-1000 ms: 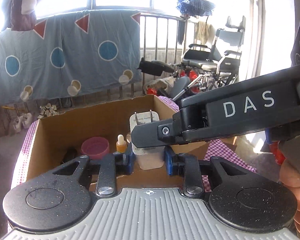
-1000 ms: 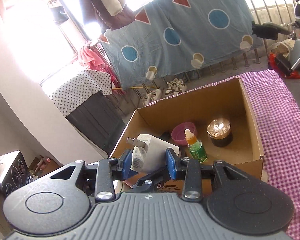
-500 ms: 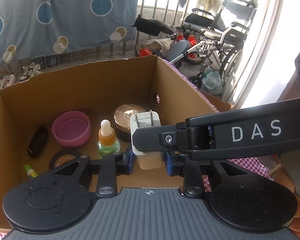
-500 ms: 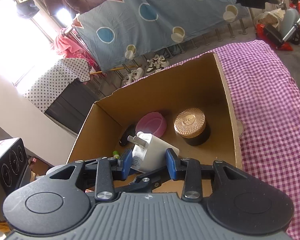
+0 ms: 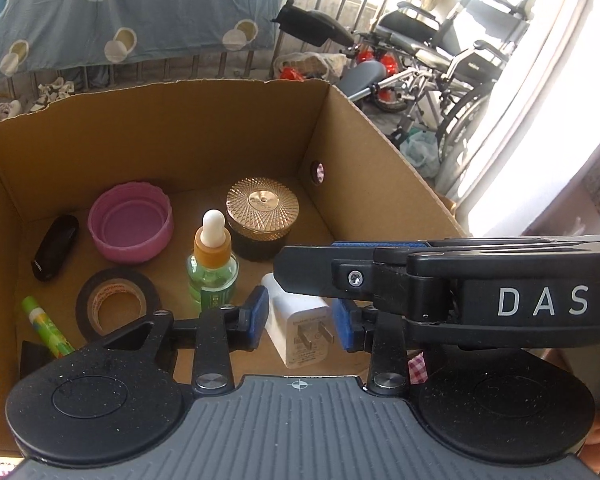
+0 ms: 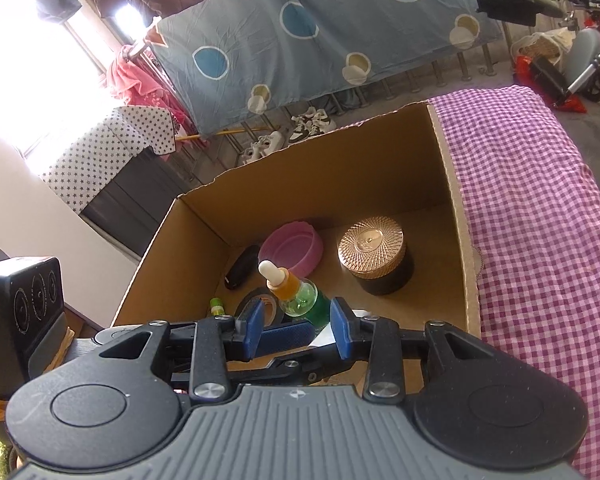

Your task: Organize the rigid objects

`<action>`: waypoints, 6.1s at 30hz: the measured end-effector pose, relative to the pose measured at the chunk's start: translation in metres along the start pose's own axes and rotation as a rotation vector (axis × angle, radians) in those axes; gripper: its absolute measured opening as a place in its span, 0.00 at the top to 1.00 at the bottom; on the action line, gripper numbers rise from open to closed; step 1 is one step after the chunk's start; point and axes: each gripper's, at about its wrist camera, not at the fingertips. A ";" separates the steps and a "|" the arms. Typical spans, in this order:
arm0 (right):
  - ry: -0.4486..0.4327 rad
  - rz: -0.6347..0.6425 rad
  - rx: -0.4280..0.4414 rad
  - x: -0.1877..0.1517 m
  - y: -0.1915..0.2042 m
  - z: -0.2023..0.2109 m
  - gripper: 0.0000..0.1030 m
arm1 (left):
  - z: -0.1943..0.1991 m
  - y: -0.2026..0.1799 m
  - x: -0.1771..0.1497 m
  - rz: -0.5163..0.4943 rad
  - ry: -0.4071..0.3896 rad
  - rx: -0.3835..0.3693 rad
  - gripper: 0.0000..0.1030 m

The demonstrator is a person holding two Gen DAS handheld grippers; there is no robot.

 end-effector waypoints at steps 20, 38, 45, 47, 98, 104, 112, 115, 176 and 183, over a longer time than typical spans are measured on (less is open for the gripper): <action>-0.229 -0.074 0.077 -0.009 0.024 0.112 0.61 | 0.155 -0.015 -0.029 -0.123 -0.319 -0.025 0.16; 0.005 0.072 0.221 -0.062 0.135 0.027 0.58 | 0.161 0.055 -0.070 -0.064 -0.327 0.234 0.14; 0.085 0.034 0.152 -0.083 0.132 -0.014 0.58 | 0.135 0.075 -0.078 -0.023 -0.247 0.240 0.39; 0.098 0.022 0.154 -0.083 0.129 -0.020 0.61 | 0.135 0.077 -0.081 -0.007 -0.252 0.232 0.47; -0.146 -0.175 0.047 0.025 -0.061 0.048 0.61 | 0.007 -0.053 0.025 -0.161 -0.131 -0.029 0.48; -0.161 -0.198 0.056 0.023 -0.067 0.046 0.43 | -0.010 -0.054 0.021 -0.153 -0.093 -0.003 0.48; -0.204 -0.207 0.045 0.021 -0.066 0.060 0.39 | 0.003 -0.060 0.015 -0.176 -0.158 -0.020 0.30; -0.240 -0.201 0.041 0.019 -0.059 0.074 0.39 | 0.015 -0.063 0.016 -0.177 -0.191 -0.022 0.23; -0.123 0.286 -0.428 -0.055 0.101 0.051 0.00 | 0.120 0.020 -0.014 -0.012 -0.100 0.511 0.00; -0.120 0.287 -0.428 -0.054 0.100 0.050 0.00 | 0.121 0.019 -0.013 -0.021 -0.102 0.519 0.01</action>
Point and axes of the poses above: each gripper's, at about its wrist camera, not at the fingertips, and z roughly against the way its jaws point, y to its left, x to its top, and after that the axes turned 14 degrees about -y, right-handed
